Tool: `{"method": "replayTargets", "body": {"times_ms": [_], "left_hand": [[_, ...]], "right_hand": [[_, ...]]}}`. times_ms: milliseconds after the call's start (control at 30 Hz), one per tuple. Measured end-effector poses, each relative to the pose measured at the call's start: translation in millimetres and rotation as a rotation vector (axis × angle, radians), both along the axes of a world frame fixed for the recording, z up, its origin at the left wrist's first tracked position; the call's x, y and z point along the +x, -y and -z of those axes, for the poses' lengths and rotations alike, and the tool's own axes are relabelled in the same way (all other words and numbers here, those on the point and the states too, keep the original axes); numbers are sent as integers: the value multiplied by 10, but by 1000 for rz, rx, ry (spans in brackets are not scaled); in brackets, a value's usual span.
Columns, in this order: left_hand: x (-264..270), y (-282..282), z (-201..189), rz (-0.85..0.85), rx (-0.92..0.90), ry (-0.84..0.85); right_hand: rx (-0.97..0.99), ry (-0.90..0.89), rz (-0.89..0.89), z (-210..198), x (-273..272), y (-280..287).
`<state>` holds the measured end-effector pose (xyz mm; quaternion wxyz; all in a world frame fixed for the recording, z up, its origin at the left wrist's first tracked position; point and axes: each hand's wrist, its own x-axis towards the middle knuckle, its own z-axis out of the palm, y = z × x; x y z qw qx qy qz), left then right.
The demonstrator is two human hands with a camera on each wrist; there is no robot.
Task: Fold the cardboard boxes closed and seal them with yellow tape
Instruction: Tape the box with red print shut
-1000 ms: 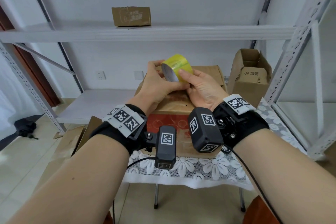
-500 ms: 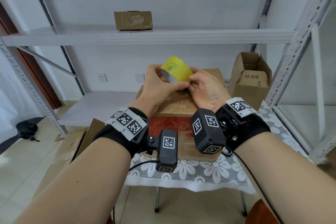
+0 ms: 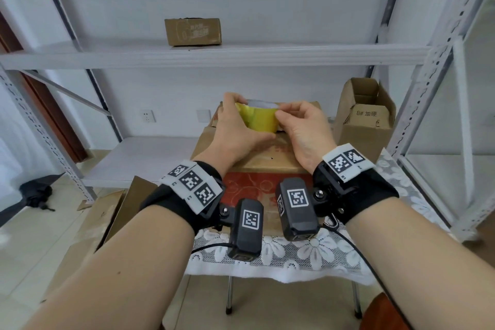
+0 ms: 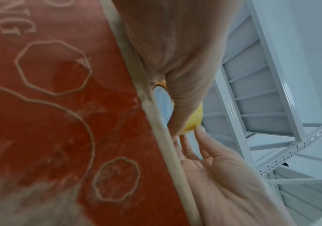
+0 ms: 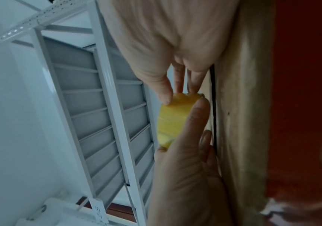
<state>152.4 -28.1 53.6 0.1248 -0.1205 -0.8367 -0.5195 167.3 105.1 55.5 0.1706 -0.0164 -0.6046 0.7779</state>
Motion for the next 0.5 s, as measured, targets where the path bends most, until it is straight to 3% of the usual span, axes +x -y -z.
{"method": "replayTargets", "body": {"times_ms": [167, 267, 500], "left_hand": [[-50, 13, 9, 97, -72, 43], [-54, 31, 32, 40, -32, 54], [-59, 31, 8, -1, -4, 93]], "right_hand": [[57, 30, 51, 39, -8, -19], [48, 34, 120, 47, -10, -28], [138, 29, 11, 41, 33, -11]]}}
